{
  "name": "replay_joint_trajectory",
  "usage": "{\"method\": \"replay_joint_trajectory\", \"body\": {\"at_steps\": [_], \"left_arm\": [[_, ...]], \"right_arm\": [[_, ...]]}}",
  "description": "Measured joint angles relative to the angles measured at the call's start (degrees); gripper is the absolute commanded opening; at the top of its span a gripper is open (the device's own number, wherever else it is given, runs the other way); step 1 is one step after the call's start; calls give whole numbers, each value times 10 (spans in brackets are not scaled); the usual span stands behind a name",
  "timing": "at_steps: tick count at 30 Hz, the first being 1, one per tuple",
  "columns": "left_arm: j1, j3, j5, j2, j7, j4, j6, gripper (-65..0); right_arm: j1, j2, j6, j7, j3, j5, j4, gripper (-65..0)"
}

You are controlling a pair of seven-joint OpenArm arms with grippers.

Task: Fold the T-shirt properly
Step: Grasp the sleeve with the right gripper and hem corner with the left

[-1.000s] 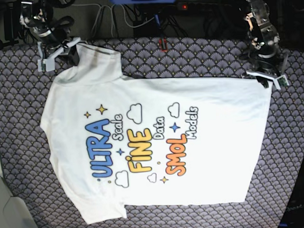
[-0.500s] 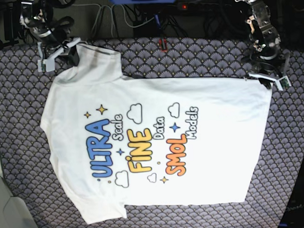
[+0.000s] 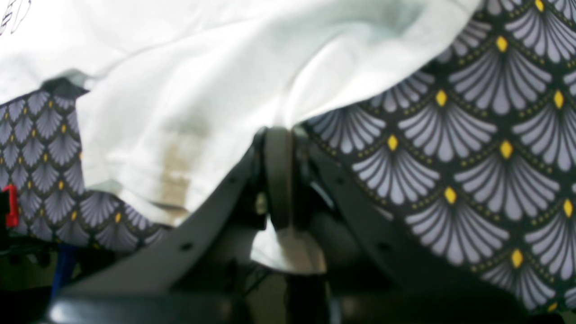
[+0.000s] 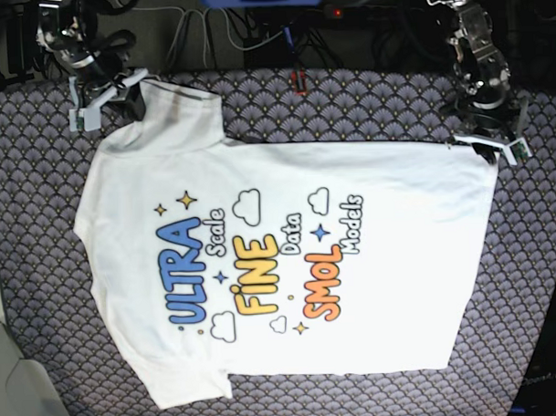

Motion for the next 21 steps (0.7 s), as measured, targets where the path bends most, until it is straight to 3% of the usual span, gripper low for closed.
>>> {"method": "replay_joint_trajectory", "body": {"at_steps": [6, 12, 21], "left_arm": [[-6, 0, 0, -1, -4, -10, 0, -439], [-8, 15, 1, -1, -15, -17, -2, -650], [-7, 20, 2, -1, -66, -41, 0, -645]], "right_arm": [[0, 0, 2, 0, 0, 1, 0, -650], [0, 0, 2, 0, 0, 1, 0, -650], [-1, 0, 2, 0, 0, 1, 0, -650]]}}
